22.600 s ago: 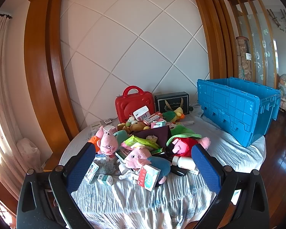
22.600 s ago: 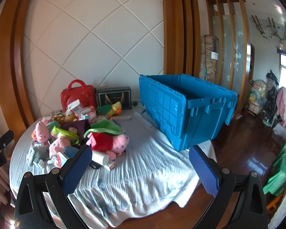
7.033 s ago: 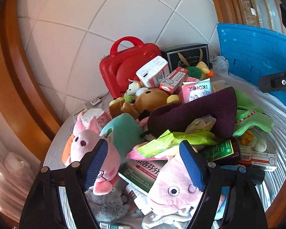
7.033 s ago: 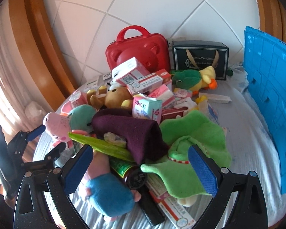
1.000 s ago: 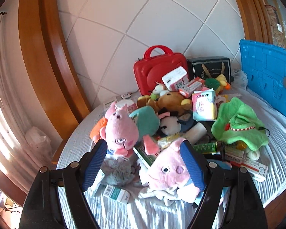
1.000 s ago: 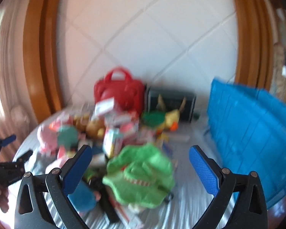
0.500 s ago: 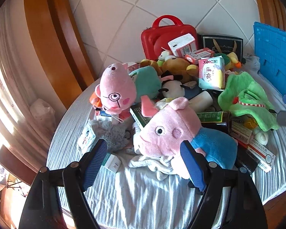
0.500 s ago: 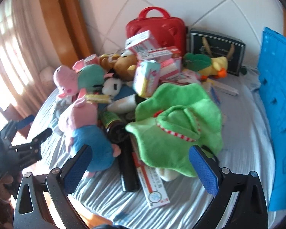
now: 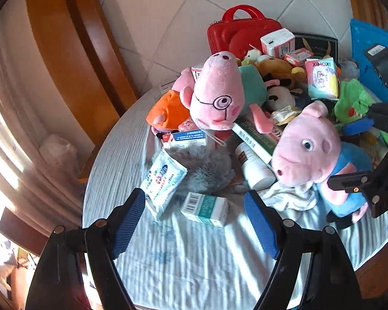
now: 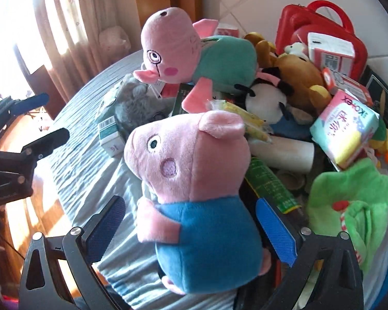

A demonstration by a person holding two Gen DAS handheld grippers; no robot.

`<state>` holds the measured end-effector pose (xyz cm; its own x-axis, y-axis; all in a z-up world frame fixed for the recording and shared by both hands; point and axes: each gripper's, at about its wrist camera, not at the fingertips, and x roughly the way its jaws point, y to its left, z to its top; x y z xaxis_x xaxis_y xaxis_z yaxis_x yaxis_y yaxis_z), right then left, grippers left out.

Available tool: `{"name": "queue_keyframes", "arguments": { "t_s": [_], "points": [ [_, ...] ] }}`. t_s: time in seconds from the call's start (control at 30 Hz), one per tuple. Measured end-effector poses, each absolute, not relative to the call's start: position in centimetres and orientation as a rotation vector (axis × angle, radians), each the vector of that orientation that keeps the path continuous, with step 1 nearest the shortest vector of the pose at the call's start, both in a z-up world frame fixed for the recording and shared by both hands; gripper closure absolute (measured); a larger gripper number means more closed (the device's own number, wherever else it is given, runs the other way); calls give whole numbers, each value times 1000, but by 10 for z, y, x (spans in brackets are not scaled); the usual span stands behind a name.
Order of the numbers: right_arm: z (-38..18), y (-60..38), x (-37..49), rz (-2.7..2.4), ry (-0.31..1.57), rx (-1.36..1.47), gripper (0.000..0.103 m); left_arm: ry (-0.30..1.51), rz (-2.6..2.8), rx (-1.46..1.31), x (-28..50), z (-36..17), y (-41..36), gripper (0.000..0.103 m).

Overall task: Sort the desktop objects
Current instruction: 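Grasp the wet wipes packet with the left gripper while the right grasps the blue-clad pig plush, then carry the wipes packet and pig plush over the blue crate and open both grippers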

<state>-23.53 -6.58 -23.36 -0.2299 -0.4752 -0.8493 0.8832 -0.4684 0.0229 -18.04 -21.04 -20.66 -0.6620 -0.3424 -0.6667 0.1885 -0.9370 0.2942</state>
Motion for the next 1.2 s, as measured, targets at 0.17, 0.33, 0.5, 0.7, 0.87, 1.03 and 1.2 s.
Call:
{"name": "queue_keyframes", "arguments": {
  "t_s": [0.17, 0.33, 0.5, 0.7, 0.87, 1.03, 1.2],
  "points": [
    [-254, -87, -240, -1865, 659, 1127, 1, -445, -2761, 1215, -203, -224, -270, 24],
    [-260, -92, -244, -1935, 640, 1195, 1, -712, -2873, 1426, -235, -258, -313, 24],
    [-265, -97, -249, -2004, 620, 1251, 1, -596, -2955, 1604, -269, -287, -344, 24],
    [-275, -107, -247, -2057, 730, 1257, 1, -429, -2982, 1668, -287, -314, -346, 34],
    [-280, -111, -251, -2090, 717, 1283, 1, -279, -2936, 1620, -281, -318, -343, 65],
    [-275, -97, -256, -2119, 585, 1326, 28, -172, -2902, 1590, -262, -310, -333, 72],
    [-255, -65, -261, -2130, 375, 1343, 36, -136, -2933, 1555, -247, -285, -310, 72]
  ]
}}
